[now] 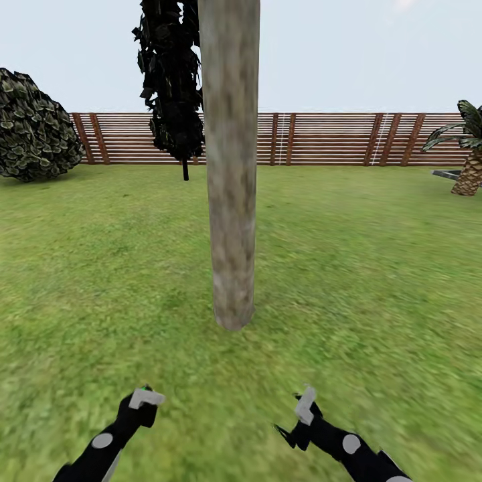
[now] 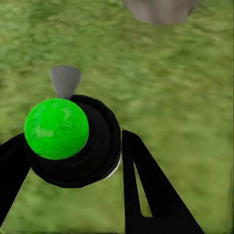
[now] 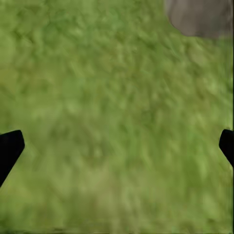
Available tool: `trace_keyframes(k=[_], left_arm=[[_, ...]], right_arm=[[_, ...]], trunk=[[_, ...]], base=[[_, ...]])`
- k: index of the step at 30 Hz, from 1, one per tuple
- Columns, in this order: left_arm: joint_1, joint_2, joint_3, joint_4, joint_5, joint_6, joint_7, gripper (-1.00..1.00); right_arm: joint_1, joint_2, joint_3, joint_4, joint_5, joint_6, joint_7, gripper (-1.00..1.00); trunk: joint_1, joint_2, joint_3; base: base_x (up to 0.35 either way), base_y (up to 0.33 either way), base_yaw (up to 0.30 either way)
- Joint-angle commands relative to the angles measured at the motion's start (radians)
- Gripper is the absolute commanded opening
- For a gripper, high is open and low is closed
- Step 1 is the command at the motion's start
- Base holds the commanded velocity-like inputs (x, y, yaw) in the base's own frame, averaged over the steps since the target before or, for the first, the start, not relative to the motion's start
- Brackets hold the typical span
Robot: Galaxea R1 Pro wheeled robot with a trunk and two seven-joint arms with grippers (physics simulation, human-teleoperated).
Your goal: In the garden, pick up the pesticide atomizer on the floor and spray pesticide onto both trees until each tree trunk is fully covered.
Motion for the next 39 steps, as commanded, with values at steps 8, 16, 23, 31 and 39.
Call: trace_keyframes(k=[8,16,23,31,39], left_arm=[[-0.001,-0.007,0.003,0.009,0.066,0.025,0.004,-1.00],[0.000,-0.017,-0.004,-0.002,0.137,0.080,0.049,-1.00],[0.001,-0.019,-0.003,-0.004,0.144,0.081,0.054,-1.00],[0.001,-0.022,-0.004,-0.002,0.146,0.077,0.055,-1.00],[0.001,-0.026,-0.006,-0.002,0.147,0.074,0.055,-1.00]], right_arm=[[0.006,-0.003,-0.195,0.116,-0.004,-0.114,-0.351,1.00],[0.032,-0.001,-0.502,0.122,-0.003,-0.175,-0.508,1.00],[0.034,-0.005,-0.516,0.123,-0.004,-0.179,-0.511,1.00],[0.034,-0.001,-0.517,0.151,-0.004,-0.179,-0.511,1.00],[0.034,-0.001,-0.517,0.153,-0.003,-0.179,-0.510,1.00]], trunk=[[0.000,0.000,0.000],[0.000,0.000,0.000],[0.000,0.000,0.000],[0.000,0.000,0.000],[0.000,0.000,0.000]], base=[[0.000,0.000,0.000],[0.070,-0.005,0.000],[0.297,-0.114,0.000],[0.096,-0.243,0.000],[0.003,-0.275,0.000]])
